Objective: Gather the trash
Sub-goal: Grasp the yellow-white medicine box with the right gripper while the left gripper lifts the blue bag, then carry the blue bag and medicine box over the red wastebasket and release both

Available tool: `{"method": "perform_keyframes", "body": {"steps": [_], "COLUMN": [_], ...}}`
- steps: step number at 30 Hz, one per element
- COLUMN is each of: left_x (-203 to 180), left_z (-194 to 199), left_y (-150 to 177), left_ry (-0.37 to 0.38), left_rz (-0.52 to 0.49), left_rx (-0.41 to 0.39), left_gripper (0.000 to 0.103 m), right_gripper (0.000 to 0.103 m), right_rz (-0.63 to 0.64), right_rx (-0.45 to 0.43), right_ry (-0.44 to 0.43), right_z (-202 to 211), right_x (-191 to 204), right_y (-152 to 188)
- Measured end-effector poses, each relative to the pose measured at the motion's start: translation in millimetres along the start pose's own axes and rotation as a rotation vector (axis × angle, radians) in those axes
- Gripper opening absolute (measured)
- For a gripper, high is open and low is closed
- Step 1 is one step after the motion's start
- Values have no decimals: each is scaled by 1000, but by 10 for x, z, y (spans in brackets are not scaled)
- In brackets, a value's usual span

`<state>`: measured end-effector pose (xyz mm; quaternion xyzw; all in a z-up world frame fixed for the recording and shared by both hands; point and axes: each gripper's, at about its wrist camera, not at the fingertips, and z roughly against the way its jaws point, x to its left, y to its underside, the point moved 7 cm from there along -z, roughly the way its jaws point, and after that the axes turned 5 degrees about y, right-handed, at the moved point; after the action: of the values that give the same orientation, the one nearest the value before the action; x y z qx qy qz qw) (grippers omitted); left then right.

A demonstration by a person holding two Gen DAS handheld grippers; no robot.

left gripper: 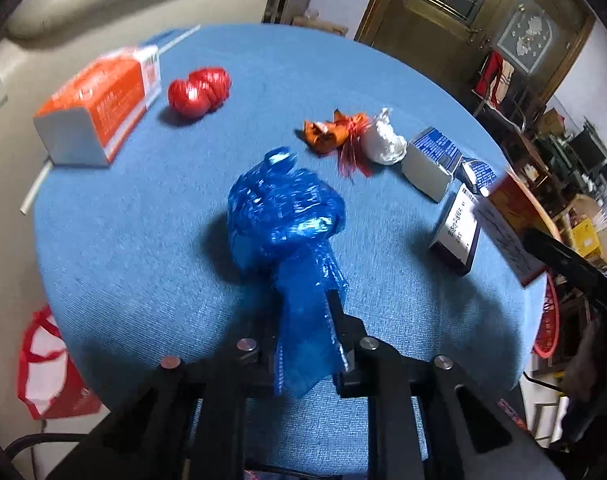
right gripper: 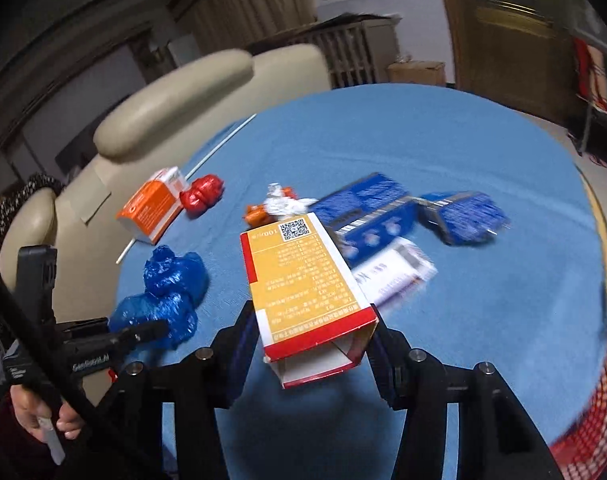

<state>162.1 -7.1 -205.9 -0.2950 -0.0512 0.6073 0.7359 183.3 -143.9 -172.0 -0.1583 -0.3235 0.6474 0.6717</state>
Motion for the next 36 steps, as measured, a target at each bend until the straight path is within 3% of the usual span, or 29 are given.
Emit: {"method": "perform_keyframes", "body": {"steps": [14, 24, 36], "left_x": [-918, -1693, -2730], "left_z": [450, 492, 285], "left_y": [-98, -67, 44], "left_ry": [29, 70, 167], "left_rz": [-227, -395, -622], "left_rx": [-119, -122, -93], "left_gripper": [15, 15, 15], "right_gripper": [54, 54, 54], "right_rz": [-209, -293, -502], "right_rx": [-132, -200, -253], "right_ry": [89, 145, 265], "right_z": [882, 1376, 1930], "right_x": [-934, -1394, -2357], "right_y": [355, 614, 1071]}}
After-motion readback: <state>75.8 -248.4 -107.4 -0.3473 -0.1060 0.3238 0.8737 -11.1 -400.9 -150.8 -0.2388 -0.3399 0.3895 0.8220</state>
